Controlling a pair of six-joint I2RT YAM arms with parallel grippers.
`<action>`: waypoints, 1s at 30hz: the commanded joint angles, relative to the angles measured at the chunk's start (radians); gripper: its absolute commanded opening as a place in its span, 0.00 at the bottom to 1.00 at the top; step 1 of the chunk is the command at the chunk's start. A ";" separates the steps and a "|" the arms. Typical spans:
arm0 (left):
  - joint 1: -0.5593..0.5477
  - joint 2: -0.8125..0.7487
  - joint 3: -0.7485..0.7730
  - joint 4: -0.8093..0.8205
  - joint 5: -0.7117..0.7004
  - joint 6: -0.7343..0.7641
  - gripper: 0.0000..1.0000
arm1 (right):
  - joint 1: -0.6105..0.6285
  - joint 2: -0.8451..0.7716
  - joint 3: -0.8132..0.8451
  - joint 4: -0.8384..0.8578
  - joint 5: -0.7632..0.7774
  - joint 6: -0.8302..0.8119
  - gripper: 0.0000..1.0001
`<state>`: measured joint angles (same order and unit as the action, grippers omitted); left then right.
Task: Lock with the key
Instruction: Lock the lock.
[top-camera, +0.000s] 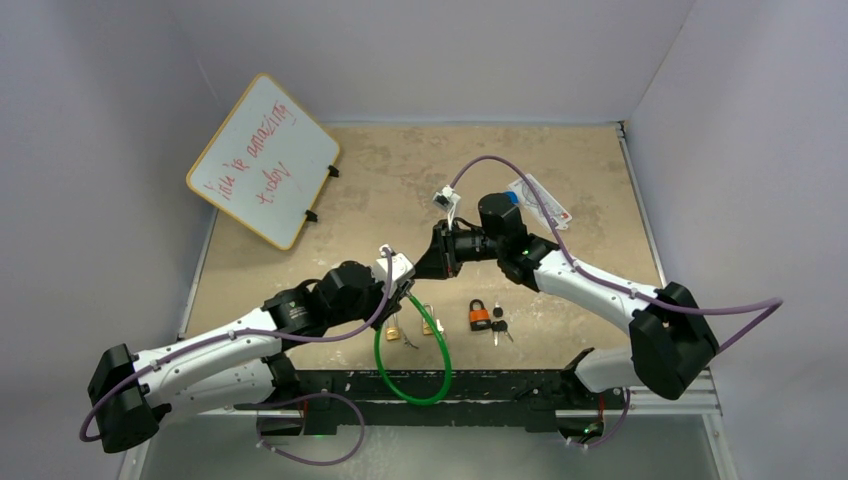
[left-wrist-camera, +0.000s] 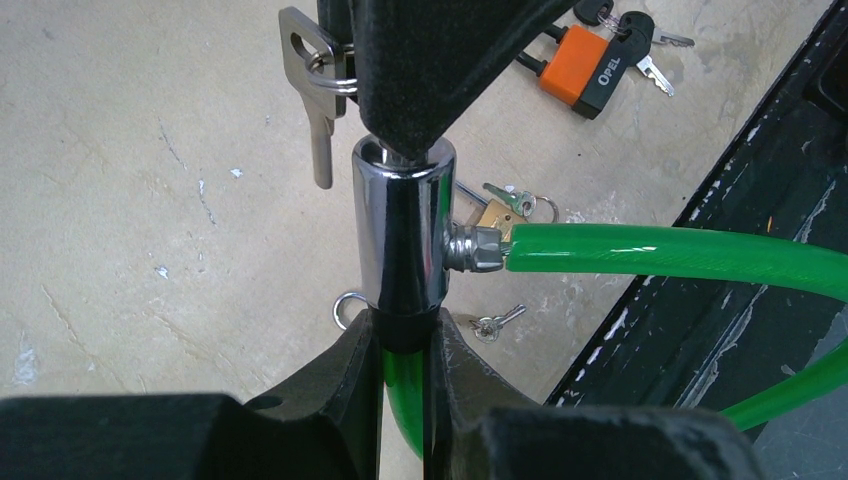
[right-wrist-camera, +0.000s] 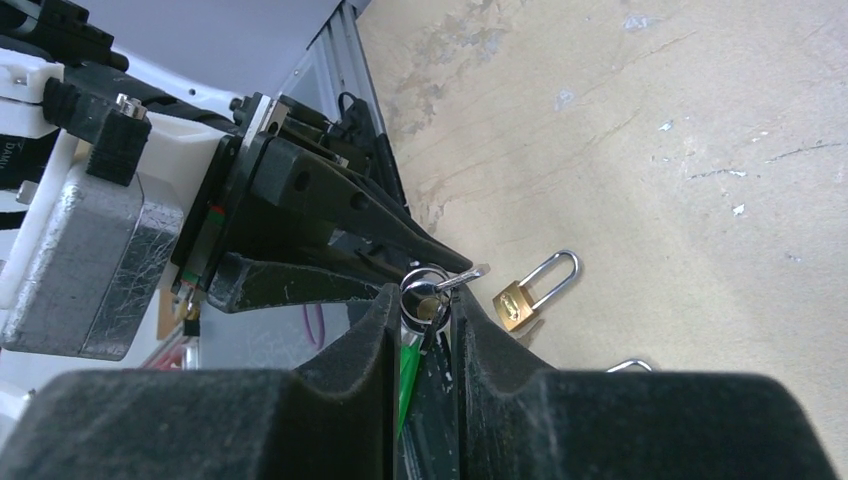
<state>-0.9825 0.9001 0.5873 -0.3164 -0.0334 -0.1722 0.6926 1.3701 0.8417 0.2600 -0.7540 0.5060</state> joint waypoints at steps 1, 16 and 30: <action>-0.004 -0.016 0.043 0.055 0.008 -0.009 0.00 | 0.001 -0.006 -0.006 0.065 -0.079 0.000 0.07; -0.002 -0.033 0.061 0.071 0.087 -0.001 0.00 | 0.002 -0.039 0.084 -0.123 -0.106 -0.297 0.01; -0.004 -0.014 0.095 0.030 0.007 0.008 0.00 | 0.001 -0.094 0.032 -0.098 -0.028 -0.078 0.47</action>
<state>-0.9833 0.8818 0.6201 -0.3305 -0.0086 -0.1711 0.6884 1.3430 0.8700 0.1280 -0.8257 0.3546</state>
